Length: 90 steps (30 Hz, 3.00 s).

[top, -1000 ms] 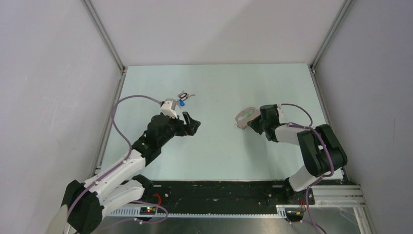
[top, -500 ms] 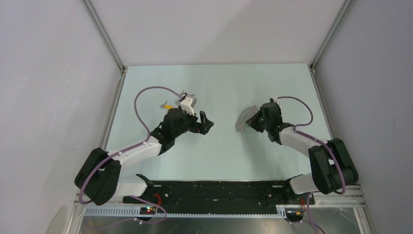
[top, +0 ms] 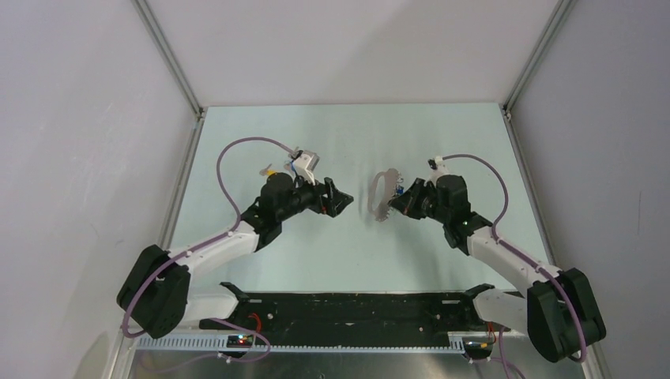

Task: Remove the keys from the keyring

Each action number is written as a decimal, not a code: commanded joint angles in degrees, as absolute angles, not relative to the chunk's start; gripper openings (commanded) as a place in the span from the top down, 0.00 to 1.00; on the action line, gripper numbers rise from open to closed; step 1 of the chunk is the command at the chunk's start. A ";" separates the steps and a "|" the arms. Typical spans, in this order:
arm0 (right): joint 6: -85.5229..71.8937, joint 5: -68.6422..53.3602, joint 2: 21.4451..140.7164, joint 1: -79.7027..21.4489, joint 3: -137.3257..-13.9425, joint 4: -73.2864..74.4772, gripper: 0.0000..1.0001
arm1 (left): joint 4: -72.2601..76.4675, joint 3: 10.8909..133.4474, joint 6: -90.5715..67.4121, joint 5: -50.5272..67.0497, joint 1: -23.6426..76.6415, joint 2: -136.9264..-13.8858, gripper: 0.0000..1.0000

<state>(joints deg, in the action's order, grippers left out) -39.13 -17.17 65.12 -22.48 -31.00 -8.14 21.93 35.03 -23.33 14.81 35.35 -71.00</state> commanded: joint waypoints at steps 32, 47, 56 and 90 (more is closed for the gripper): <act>-40.26 -34.33 51.15 -25.05 -27.06 -18.48 0.95 | 26.32 47.32 -33.72 28.26 38.52 -80.66 0.99; -28.53 -27.38 42.30 -19.87 -25.12 -8.55 0.32 | -22.06 63.77 -11.92 16.34 38.88 -70.57 1.00; -26.65 -30.04 42.45 -20.55 -19.17 -27.06 0.11 | -36.36 73.63 -3.56 20.08 40.30 -68.60 1.00; -0.22 -40.03 55.43 -35.28 -25.27 -41.42 0.50 | -38.13 76.90 7.68 15.21 50.20 -60.70 1.00</act>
<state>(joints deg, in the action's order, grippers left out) -2.50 -38.72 54.39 -34.59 -22.22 -37.19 -40.07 73.76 6.50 12.84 49.65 -63.05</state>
